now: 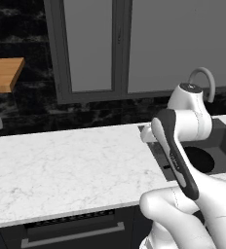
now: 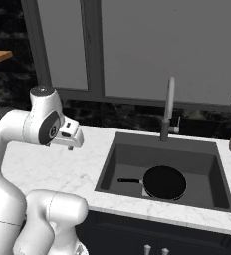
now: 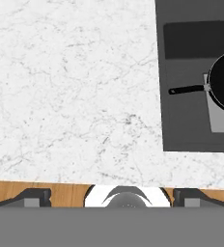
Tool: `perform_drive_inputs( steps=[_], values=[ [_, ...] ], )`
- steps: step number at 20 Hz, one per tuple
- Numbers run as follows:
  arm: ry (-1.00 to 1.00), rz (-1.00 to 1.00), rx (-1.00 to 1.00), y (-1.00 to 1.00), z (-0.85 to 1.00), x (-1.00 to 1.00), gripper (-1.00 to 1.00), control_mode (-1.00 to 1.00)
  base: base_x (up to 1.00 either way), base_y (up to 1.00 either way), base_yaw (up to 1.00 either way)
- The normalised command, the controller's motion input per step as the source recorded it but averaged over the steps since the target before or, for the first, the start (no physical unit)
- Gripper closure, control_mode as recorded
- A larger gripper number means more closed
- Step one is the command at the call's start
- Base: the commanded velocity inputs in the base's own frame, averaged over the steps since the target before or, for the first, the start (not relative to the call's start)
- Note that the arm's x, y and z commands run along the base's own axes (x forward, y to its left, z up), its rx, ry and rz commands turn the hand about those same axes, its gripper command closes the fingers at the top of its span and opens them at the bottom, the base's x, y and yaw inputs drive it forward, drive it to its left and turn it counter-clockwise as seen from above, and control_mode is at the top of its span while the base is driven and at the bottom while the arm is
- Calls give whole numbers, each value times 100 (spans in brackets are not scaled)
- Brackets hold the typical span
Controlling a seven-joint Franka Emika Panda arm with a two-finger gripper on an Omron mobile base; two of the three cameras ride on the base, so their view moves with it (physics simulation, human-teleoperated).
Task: Pick the pan and sponge and place them into the sink. Then turn on the water.
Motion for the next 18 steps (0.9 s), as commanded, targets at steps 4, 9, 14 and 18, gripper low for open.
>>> perform_drive_inputs(
  steps=[4, 9, 14, 18],
  values=[
    [0, 0, 0, 0, 17, 0, -100, -100, 0, 0, 0],
    [-3, 0, 0, -6, 4, 0, -100, -100, 0, 0, 0],
    [-3, 0, -10, -7, 0, -3, -100, -100, 0, 0, 0],
    [-1, -2, -5, -4, 0, 0, -100, -100, 0, 0, 0]
  ],
)
